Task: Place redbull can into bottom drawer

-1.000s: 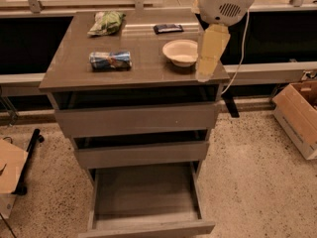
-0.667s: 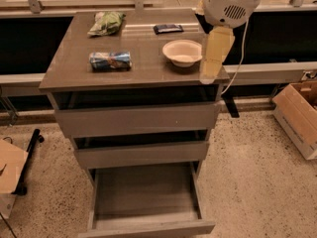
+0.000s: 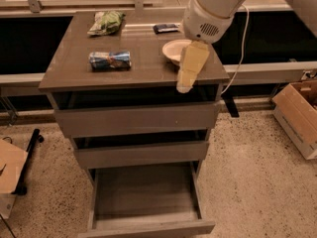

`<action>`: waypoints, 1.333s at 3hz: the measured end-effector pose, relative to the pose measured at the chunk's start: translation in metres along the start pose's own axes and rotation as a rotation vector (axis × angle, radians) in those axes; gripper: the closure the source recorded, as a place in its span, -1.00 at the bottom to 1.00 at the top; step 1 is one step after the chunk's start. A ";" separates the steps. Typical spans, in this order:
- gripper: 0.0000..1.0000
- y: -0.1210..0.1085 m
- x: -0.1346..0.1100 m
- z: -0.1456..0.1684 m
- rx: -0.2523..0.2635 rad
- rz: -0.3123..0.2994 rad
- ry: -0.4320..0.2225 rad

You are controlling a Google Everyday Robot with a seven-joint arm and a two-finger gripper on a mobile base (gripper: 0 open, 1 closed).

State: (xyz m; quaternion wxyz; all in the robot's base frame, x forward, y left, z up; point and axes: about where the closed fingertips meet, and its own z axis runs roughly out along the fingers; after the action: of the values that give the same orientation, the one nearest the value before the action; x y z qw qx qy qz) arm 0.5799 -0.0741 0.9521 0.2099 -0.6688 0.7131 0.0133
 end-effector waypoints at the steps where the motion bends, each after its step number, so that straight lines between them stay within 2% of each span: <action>1: -1.00 -0.022 -0.036 0.044 -0.018 -0.012 -0.114; 2: -1.00 -0.063 -0.077 0.100 -0.023 -0.026 -0.231; 3: -1.00 -0.091 -0.098 0.126 -0.008 -0.003 -0.297; 4: -1.00 -0.115 -0.121 0.149 -0.010 0.046 -0.371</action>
Offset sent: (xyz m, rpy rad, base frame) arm 0.1266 0.1320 -0.0680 0.2875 -0.0204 0.1394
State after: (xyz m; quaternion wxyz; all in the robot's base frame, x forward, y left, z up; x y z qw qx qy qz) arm 0.7346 0.0729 0.8849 0.3341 -0.6394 0.6772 0.1445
